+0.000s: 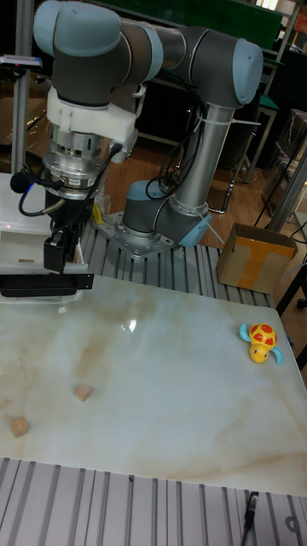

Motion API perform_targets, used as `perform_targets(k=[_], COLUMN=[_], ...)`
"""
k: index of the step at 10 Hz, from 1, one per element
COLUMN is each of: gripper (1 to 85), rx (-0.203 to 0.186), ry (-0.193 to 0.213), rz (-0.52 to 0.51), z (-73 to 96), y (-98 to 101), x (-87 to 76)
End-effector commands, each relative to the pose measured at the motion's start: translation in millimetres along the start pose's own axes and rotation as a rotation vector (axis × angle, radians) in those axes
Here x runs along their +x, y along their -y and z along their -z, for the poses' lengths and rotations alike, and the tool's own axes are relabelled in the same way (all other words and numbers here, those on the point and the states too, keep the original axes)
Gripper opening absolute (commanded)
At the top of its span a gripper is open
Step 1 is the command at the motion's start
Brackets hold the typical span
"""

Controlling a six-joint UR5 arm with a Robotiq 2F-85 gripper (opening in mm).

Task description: Take something out of a drawer

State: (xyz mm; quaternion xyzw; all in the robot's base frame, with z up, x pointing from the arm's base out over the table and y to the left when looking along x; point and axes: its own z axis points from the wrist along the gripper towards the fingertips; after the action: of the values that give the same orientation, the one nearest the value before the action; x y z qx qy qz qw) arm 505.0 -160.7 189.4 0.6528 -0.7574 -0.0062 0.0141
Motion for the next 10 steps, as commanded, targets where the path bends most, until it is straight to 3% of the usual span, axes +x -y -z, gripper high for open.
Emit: perform_targets(k=[1, 4, 6, 8, 10], gripper=[59.3, 58.7, 55.7, 54.0, 53.3], rx=[0.016, 0.001, 0.04, 0.087, 0.09], ry=[-0.042, 0.006, 0.011, 0.045, 0.052], rz=[0.005, -0.025, -0.034, -0.033, -0.047], z=[19.5, 25.7, 28.8, 29.9, 30.0], y=[-8.5, -22.7, -11.4, 1.0, 1.9], x=[12.7, 1.2, 7.2, -1.5, -3.3])
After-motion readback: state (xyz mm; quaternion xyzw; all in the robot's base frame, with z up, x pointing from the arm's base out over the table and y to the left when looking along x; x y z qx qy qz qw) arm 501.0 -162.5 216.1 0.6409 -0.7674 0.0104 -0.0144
